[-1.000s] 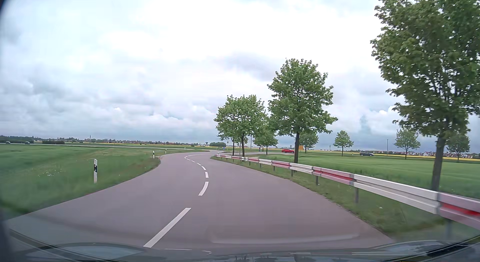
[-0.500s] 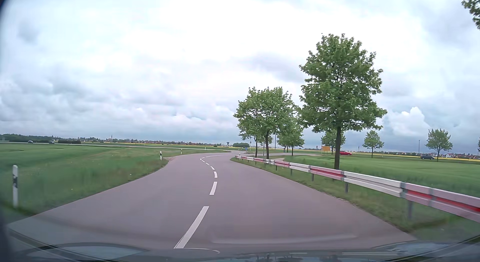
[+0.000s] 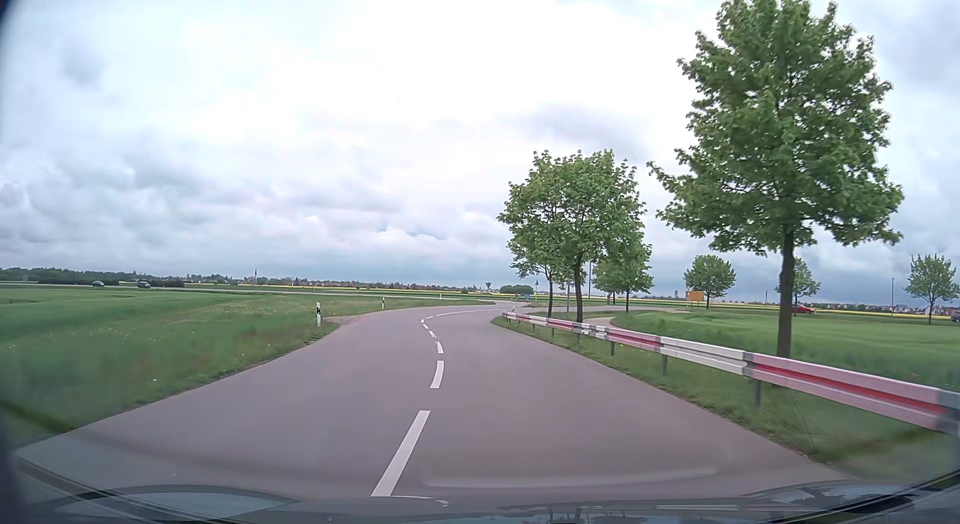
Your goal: Follow the waypoints while adhering to traffic rules and regulations
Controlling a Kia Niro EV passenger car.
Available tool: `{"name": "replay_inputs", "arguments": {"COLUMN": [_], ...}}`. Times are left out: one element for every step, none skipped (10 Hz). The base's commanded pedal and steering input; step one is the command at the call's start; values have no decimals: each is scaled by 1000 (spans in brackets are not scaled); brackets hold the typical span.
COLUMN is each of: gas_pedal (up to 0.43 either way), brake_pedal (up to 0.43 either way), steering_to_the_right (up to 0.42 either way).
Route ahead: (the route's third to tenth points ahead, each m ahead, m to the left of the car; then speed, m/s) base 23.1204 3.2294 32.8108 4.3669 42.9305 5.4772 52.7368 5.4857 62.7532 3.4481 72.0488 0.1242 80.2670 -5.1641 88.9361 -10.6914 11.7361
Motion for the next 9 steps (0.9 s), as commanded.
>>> {"name": "replay_inputs", "arguments": {"gas_pedal": [118, 118, 118, 118, 118, 118, 110, 110, 87], "brake_pedal": [12, 12, 12, 12, 12, 12, 12, 12, 12], "steering_to_the_right": [-37, -37, -36, -35, -32, -32, -32, -32, -32]}}
